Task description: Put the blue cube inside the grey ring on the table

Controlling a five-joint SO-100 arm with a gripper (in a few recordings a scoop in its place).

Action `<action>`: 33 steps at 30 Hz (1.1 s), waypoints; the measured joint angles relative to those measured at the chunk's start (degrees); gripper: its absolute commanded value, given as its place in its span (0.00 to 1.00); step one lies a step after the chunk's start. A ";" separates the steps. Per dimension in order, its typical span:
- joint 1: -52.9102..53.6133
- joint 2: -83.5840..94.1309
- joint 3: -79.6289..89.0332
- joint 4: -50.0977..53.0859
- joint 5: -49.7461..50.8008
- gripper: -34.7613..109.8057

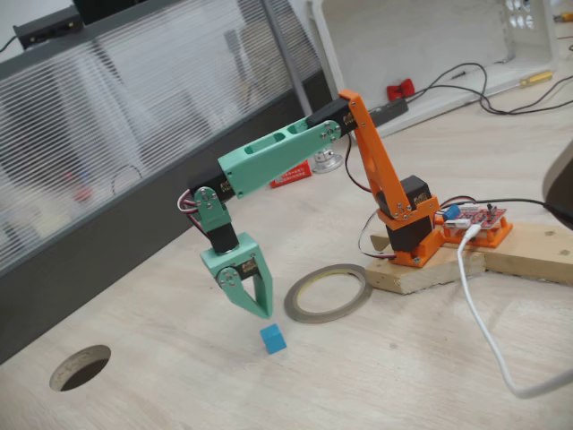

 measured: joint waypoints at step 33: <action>0.09 -7.73 -1.76 0.26 0.00 0.24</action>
